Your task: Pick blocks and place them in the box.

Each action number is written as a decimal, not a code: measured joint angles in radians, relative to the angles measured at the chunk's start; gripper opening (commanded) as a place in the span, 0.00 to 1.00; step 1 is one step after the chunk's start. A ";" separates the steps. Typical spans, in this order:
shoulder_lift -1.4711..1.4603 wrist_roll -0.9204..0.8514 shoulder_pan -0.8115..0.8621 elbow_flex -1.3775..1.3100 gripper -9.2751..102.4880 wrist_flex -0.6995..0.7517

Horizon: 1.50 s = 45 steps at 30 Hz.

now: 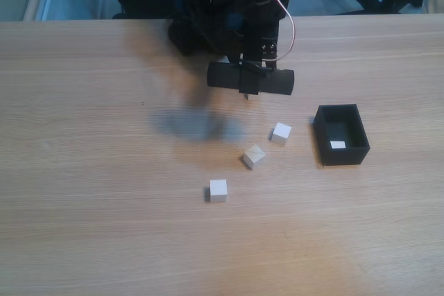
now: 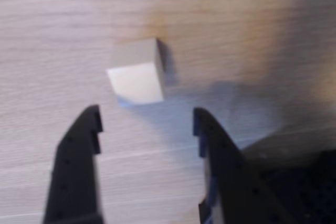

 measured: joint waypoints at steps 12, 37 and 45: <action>-0.025 0.031 -0.034 0.064 0.24 -0.123; -0.025 0.018 0.006 0.189 0.20 -0.249; -0.025 -0.002 0.018 0.189 0.16 -0.249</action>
